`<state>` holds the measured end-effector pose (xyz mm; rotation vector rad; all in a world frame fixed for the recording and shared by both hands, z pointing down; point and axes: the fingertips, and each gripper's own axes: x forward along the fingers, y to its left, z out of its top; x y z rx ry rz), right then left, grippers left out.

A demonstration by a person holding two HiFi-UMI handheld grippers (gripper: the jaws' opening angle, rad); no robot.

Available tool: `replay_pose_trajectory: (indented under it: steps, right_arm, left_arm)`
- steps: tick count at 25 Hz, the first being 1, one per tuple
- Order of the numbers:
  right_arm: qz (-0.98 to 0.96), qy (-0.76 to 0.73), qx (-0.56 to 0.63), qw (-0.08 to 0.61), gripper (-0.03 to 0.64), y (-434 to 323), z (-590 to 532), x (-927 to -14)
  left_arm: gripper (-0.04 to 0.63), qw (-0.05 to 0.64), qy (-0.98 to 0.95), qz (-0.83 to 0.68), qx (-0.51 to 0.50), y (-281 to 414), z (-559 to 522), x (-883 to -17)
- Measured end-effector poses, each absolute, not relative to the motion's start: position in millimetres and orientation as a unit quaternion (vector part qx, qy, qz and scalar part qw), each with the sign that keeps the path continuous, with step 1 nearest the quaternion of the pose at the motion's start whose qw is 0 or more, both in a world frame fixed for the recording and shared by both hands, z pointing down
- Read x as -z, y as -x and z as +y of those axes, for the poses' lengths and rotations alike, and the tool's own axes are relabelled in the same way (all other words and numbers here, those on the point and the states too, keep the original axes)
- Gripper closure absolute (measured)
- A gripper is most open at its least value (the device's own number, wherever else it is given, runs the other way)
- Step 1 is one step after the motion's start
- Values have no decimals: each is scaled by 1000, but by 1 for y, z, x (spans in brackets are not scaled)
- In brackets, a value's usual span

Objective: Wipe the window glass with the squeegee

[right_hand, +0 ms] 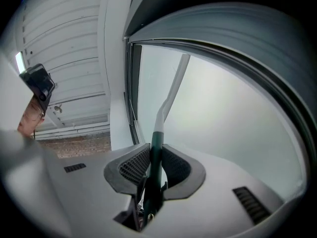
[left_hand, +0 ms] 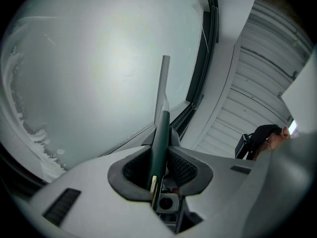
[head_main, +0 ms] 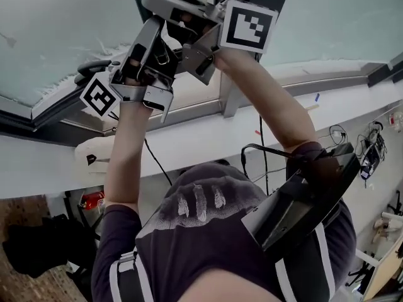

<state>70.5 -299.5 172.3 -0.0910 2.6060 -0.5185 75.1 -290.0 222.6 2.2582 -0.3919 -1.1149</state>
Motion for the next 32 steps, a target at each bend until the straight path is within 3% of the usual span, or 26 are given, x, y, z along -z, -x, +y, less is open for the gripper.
replay_pose_trajectory:
  steps: [18, 32]
  right_arm:
    - [936, 72, 288, 188, 540, -87, -302, -251]
    - [941, 60, 288, 168, 540, -77, -291, -288]
  left_arm:
    - [495, 334, -823, -168, 427, -95, -278, -277]
    - [495, 373, -800, -201, 426, -86, -267, -324]
